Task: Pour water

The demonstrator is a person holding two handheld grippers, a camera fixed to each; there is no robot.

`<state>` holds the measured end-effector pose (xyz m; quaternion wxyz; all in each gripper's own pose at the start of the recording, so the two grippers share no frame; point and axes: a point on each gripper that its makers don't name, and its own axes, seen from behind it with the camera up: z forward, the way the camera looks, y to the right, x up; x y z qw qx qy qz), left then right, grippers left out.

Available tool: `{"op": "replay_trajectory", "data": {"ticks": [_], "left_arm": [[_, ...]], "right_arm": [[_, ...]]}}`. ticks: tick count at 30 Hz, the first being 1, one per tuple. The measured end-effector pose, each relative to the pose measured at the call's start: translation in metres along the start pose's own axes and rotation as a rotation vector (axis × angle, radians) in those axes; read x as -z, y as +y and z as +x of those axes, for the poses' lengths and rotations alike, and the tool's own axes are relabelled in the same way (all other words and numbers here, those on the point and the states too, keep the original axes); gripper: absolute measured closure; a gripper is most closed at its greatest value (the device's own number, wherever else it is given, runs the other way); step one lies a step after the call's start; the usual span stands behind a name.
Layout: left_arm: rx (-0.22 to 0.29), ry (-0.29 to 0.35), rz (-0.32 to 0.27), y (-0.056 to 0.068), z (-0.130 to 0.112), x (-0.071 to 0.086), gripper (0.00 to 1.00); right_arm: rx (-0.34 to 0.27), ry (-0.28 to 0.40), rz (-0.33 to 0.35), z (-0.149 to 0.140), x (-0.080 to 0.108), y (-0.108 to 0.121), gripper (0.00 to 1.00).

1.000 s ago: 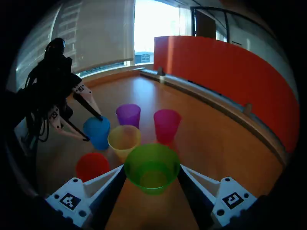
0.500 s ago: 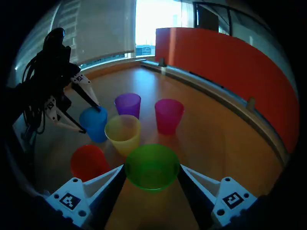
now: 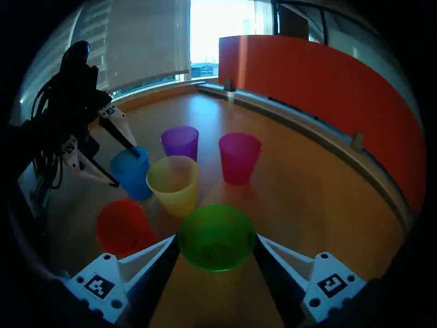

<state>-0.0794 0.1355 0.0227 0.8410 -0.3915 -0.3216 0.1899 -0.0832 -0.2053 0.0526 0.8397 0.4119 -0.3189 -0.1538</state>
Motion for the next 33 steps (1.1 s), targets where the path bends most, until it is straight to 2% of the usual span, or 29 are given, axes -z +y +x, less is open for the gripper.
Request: {"op": "replay_trajectory", "data": {"ticks": [6, 18, 33], "left_arm": [[-0.011, 0.001, 0.011, -0.002, 0.002, 0.000, 0.00], [-0.004, -0.007, 0.026, -0.002, -0.005, 0.009, 0.00], [0.025, -0.008, 0.081, -0.009, -0.029, 0.039, 0.00]], "right_arm": [[-0.005, 0.002, 0.002, 0.000, 0.003, -0.001, 0.00], [-0.009, -0.008, -0.015, -0.011, 0.017, 0.000, 0.00], [-0.045, -0.006, -0.062, -0.042, 0.058, 0.001, 0.00]]}}
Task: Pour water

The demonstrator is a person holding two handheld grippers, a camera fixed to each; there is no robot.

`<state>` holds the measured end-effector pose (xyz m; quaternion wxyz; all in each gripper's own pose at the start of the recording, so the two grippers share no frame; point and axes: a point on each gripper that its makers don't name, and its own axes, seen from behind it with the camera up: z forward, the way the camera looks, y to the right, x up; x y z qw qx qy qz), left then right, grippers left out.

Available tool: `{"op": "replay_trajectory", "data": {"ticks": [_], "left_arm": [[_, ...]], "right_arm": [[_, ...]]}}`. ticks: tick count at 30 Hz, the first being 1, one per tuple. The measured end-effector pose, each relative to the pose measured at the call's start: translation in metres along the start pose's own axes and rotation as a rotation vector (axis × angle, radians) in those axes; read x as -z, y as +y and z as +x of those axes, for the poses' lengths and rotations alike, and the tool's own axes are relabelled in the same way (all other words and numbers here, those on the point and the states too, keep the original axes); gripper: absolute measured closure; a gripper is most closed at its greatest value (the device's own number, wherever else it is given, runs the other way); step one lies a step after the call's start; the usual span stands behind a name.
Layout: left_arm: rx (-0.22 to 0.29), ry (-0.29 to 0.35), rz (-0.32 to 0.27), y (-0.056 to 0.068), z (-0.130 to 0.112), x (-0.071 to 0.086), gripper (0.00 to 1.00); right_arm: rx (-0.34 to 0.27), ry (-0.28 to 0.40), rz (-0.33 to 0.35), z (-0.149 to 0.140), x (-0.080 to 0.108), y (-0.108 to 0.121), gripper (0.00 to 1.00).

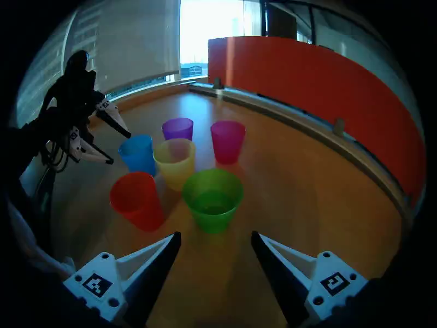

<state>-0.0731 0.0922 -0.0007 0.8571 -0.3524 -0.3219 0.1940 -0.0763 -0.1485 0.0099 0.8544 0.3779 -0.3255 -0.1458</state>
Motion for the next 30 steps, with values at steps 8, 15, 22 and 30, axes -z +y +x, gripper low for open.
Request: {"op": "replay_trajectory", "data": {"ticks": [8, 15, 22, 30], "left_arm": [[0.035, 0.040, 0.040, -0.010, 0.002, 0.013, 0.00], [0.101, 0.122, 0.136, -0.033, 0.009, 0.032, 0.00], [0.158, 0.222, 0.260, -0.056, 0.017, 0.055, 0.00], [0.224, 0.348, 0.399, -0.086, 0.031, 0.084, 0.00]], "right_arm": [[-0.012, 0.034, -0.022, 0.004, 0.010, 0.000, 0.00], [-0.039, 0.095, -0.067, 0.011, 0.023, 0.005, 0.00], [-0.066, 0.166, -0.134, 0.017, 0.040, 0.010, 0.00], [-0.099, 0.283, -0.262, 0.034, 0.064, 0.030, 0.00]]}}
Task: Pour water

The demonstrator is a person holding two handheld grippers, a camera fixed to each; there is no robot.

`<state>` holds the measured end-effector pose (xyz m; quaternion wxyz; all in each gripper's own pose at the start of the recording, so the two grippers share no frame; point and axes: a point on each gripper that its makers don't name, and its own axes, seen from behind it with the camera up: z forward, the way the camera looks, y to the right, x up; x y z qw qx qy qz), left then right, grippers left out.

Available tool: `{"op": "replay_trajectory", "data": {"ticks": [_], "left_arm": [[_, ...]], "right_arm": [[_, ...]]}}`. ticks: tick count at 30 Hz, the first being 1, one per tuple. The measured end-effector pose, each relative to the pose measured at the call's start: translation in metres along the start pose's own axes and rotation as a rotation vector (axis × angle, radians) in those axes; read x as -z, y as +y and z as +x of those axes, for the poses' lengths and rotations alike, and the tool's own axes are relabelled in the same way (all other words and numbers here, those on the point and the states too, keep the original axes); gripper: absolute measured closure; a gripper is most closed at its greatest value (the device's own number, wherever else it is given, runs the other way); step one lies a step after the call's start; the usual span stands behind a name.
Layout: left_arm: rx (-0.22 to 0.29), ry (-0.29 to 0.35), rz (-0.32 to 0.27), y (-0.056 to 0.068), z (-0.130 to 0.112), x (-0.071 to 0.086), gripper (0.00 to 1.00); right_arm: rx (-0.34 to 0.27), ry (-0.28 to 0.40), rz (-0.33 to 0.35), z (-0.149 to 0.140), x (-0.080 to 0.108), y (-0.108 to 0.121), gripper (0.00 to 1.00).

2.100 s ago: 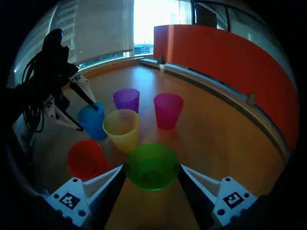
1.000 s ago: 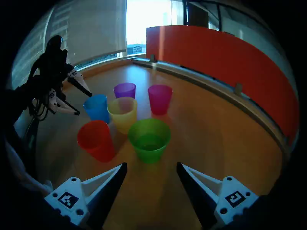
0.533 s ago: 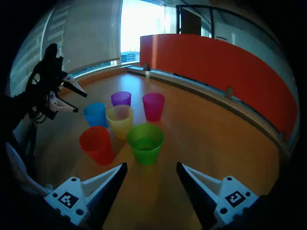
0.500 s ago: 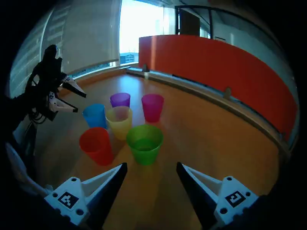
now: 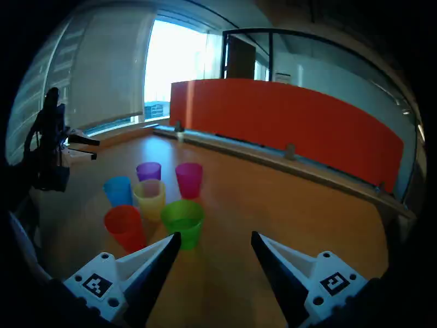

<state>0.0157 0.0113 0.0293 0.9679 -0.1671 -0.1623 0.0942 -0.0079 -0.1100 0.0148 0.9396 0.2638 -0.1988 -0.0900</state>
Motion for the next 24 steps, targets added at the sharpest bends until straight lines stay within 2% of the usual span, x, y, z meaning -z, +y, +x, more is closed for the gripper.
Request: {"op": "replay_trajectory", "data": {"ticks": [8, 13, 18, 21, 24], "left_arm": [[0.096, 0.122, 0.112, -0.021, 0.020, 0.016, 0.00], [0.151, 0.191, 0.186, -0.033, 0.027, 0.027, 0.00], [0.208, 0.245, 0.251, -0.041, 0.033, 0.036, 0.00], [0.231, 0.279, 0.267, -0.041, 0.037, 0.040, 0.00], [0.233, 0.300, 0.260, -0.036, 0.041, 0.042, 0.00]], "right_arm": [[-0.031, 0.160, -0.148, 0.032, 0.018, 0.024, 0.00], [-0.069, 0.274, -0.255, 0.051, 0.035, 0.041, 0.00], [-0.083, 0.356, -0.356, 0.060, 0.055, 0.054, 0.01], [-0.084, 0.390, -0.413, 0.060, 0.065, 0.060, 0.00], [-0.084, 0.412, -0.455, 0.059, 0.074, 0.065, 0.00]]}}
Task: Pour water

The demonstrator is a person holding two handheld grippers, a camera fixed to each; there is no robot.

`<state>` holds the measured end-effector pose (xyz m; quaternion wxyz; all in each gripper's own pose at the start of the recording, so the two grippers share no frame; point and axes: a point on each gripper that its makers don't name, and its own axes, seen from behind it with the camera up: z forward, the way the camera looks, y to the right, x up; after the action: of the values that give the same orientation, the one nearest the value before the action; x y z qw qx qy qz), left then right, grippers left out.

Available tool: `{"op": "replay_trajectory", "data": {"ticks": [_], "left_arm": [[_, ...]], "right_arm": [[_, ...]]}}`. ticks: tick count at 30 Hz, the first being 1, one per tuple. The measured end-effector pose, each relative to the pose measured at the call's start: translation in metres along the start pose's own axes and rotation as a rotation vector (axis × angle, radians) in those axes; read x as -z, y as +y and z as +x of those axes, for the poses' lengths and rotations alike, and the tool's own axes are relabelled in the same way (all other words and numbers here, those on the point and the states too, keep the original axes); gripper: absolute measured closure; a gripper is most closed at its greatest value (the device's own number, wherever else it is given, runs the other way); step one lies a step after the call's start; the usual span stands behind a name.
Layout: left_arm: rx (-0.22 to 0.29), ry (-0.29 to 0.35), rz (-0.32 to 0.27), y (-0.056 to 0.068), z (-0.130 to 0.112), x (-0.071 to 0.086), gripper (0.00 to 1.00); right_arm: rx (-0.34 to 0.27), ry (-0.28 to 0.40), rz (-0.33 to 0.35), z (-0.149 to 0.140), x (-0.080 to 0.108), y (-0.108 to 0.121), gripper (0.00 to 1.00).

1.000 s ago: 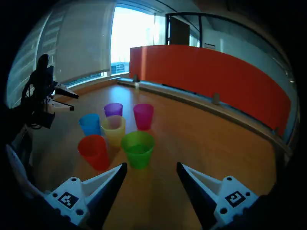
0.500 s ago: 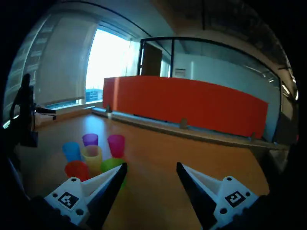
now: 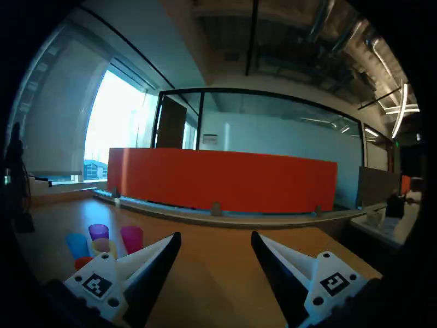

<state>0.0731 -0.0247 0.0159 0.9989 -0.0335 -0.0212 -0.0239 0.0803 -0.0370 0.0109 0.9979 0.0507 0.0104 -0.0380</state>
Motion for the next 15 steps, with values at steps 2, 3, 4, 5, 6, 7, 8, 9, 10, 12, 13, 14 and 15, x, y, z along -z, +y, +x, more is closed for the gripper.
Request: {"op": "replay_trajectory", "data": {"ticks": [2, 3, 4, 5, 6, 7, 8, 9, 10, 12, 13, 14, 15], "left_arm": [[-0.002, 0.007, 0.002, 0.001, 0.001, 0.001, 0.00], [-0.003, 0.011, 0.004, 0.002, 0.002, 0.002, 0.00], [-0.006, 0.015, 0.008, 0.002, 0.002, 0.002, 0.00], [-0.008, 0.018, 0.012, 0.002, 0.001, 0.003, 0.00], [-0.011, 0.021, 0.016, 0.001, 0.001, 0.003, 0.00], [-0.014, 0.027, 0.025, 0.001, 0.001, 0.003, 0.00], [-0.017, 0.033, 0.032, 0.001, 0.000, 0.004, 0.00], [-0.020, 0.038, 0.040, 0.000, -0.001, 0.004, 0.00], [-0.020, 0.040, 0.047, 0.000, -0.004, 0.005, 0.00], [-0.020, 0.042, 0.058, 0.000, -0.009, 0.006, 0.00], [-0.019, 0.036, 0.062, 0.000, -0.014, 0.006, 0.00], [-0.018, 0.031, 0.064, 0.000, -0.018, 0.007, 0.00], [-0.017, 0.025, 0.067, 0.000, -0.022, 0.007, 0.00]], "right_arm": [[-0.003, 0.016, -0.020, 0.003, 0.004, 0.004, 0.01], [-0.004, 0.024, -0.029, 0.004, 0.006, 0.006, 0.01], [-0.009, 0.031, -0.035, 0.005, 0.008, 0.008, 0.01], [-0.013, 0.038, -0.040, 0.006, 0.009, 0.009, 0.01], [-0.017, 0.045, -0.044, 0.006, 0.011, 0.010, 0.01], [-0.026, 0.046, -0.046, 0.005, 0.012, 0.010, 0.01], [-0.034, 0.047, -0.046, 0.003, 0.014, 0.011, 0.01], [-0.042, 0.048, -0.047, 0.001, 0.015, 0.011, 0.01], [-0.051, 0.047, -0.047, -0.001, 0.017, 0.011, 0.01], [-0.066, 0.044, -0.047, -0.006, 0.020, 0.011, 0.01], [-0.072, 0.042, -0.050, -0.010, 0.021, 0.012, 0.01], [-0.077, 0.039, -0.053, -0.013, 0.022, 0.013, 0.01], [-0.082, 0.037, -0.055, -0.016, 0.023, 0.014, 0.00]]}}
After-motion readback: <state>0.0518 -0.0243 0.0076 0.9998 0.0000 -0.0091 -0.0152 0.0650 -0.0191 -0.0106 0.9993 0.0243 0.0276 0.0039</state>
